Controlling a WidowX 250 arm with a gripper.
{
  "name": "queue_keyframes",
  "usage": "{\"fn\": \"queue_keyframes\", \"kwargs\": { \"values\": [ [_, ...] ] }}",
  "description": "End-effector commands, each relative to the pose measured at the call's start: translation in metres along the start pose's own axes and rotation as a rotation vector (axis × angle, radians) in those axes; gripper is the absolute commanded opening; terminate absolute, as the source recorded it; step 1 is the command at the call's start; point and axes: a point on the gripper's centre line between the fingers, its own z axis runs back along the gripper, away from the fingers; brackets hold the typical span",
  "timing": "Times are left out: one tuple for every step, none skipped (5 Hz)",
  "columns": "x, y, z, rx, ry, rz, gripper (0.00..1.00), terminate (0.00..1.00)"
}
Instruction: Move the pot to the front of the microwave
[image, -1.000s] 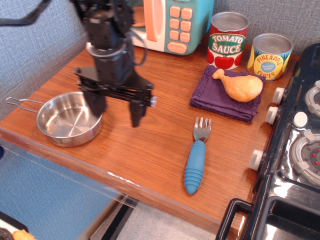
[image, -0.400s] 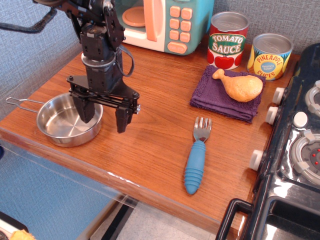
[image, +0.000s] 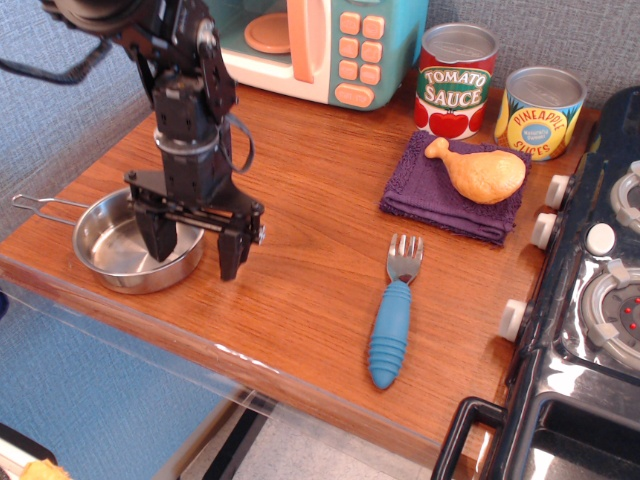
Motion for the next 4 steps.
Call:
{"fn": "queue_keyframes", "kwargs": {
  "values": [
    [0.0071, 0.0050, 0.0070, 0.000, -0.049, 0.004, 0.00, 0.00],
    [0.0065, 0.0047, 0.0046, 0.002, -0.046, -0.003, 0.00, 0.00],
    [0.0054, 0.0033, 0.0022, -0.004, -0.039, -0.014, 0.00, 0.00],
    [0.0032, 0.0031, 0.0055, -0.013, -0.051, -0.016, 0.00, 0.00]
  ]
}}
